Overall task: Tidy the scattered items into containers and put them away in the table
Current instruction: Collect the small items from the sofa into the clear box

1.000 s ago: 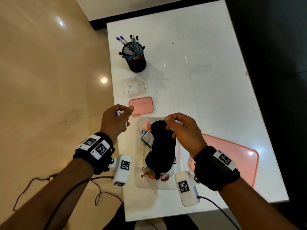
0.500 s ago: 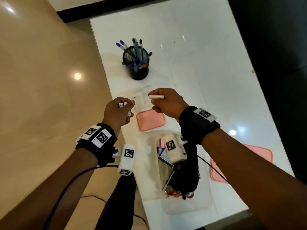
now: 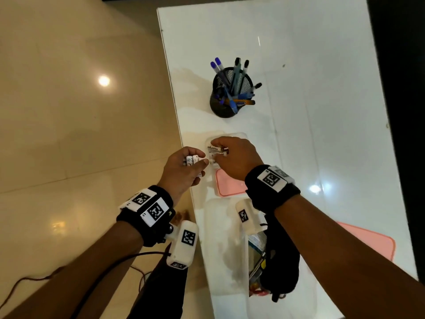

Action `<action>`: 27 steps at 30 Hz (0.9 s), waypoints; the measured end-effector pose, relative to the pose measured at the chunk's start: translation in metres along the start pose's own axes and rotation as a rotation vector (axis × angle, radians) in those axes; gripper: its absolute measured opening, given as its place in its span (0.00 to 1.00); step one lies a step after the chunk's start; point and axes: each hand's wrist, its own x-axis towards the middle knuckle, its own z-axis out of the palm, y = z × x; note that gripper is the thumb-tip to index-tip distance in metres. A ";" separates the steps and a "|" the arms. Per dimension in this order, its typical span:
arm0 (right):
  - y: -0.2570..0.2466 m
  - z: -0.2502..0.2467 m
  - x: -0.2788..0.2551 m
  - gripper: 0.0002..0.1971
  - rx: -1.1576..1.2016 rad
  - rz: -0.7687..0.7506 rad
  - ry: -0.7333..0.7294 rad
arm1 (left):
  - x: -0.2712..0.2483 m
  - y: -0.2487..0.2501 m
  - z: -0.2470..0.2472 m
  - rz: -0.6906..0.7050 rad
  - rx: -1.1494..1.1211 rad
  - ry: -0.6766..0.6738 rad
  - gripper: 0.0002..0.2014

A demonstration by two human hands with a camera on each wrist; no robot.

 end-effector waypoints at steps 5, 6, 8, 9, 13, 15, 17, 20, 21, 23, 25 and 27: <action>0.007 -0.021 -0.012 0.12 -0.028 -0.067 0.094 | -0.006 0.007 0.003 0.011 -0.026 0.012 0.06; 0.009 -0.026 -0.014 0.11 -0.011 -0.060 0.134 | -0.008 0.009 0.004 0.016 -0.029 0.008 0.06; 0.015 -0.035 -0.019 0.10 0.032 -0.036 0.193 | -0.011 0.012 0.008 0.029 -0.025 -0.003 0.06; 0.018 -0.039 -0.020 0.09 0.047 -0.025 0.208 | -0.011 0.014 0.009 0.033 -0.021 -0.009 0.06; 0.035 -0.049 -0.023 0.08 0.082 0.008 0.227 | -0.011 0.024 0.026 0.053 0.008 -0.072 0.10; 0.042 -0.048 -0.021 0.09 0.093 0.020 0.235 | -0.006 0.029 0.036 0.065 0.032 -0.086 0.11; 0.048 -0.045 -0.018 0.12 0.079 0.023 0.222 | 0.001 0.034 0.046 0.076 0.068 -0.084 0.12; 0.055 -0.042 -0.015 0.14 0.070 0.044 0.183 | 0.014 0.035 0.059 0.060 0.120 -0.052 0.14; 0.058 -0.042 -0.015 0.14 0.078 0.050 0.173 | 0.018 0.035 0.063 0.055 0.134 -0.035 0.14; 0.061 -0.041 -0.014 0.14 0.091 0.062 0.154 | 0.024 0.032 0.069 0.049 0.183 -0.012 0.13; 0.062 -0.041 -0.013 0.13 0.097 0.066 0.133 | 0.026 0.029 0.074 0.060 0.242 -0.003 0.13; 0.063 -0.042 -0.013 0.12 0.120 0.072 0.123 | 0.026 0.028 0.077 0.082 0.296 0.012 0.13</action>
